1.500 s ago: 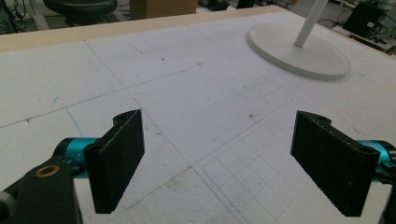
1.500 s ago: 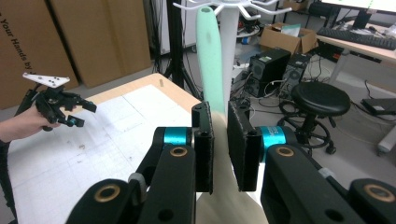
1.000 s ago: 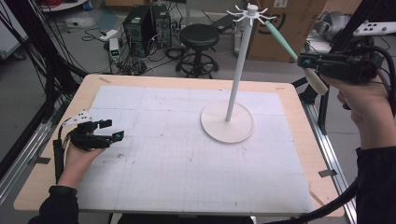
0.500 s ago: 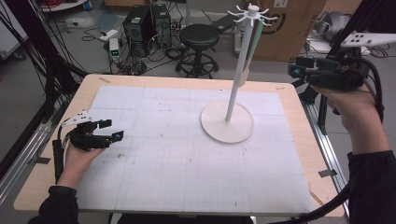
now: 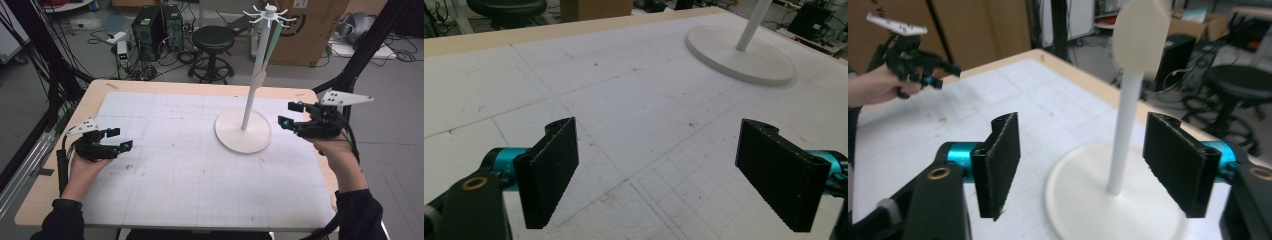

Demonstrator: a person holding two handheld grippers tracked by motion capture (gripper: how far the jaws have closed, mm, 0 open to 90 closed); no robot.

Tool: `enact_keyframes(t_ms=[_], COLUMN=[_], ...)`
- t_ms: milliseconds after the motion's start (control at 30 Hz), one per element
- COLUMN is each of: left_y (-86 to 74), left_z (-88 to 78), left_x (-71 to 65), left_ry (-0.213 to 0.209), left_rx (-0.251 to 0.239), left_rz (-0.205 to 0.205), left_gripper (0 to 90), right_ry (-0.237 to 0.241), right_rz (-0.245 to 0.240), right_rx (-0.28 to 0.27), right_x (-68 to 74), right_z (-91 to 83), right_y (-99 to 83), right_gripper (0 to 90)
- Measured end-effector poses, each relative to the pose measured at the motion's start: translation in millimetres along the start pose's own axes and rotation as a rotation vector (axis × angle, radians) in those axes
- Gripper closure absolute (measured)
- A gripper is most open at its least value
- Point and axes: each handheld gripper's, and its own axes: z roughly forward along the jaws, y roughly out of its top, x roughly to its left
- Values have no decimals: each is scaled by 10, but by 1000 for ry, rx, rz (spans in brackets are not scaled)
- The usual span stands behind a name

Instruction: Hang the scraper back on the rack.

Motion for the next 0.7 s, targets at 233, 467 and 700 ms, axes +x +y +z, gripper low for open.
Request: enact_keyframes(t_ms=[233, 467, 700], left_y=[-7, -7, -21], left_z=[-6, -16, -26], left_x=[21, 26, 28], left_ry=[6, 8, 16], left_rx=[-4, -12, 1], left_rz=[-2, 14, 27], left_gripper=[181, 182, 181], right_ry=[3, -37, -41], right_rz=[37, 55, 64], right_rx=[35, 75, 102], right_x=[7, -14, -34], right_z=[218, 308, 360], right_y=[-523, -756, -833], right_gripper=[207, 203, 193])
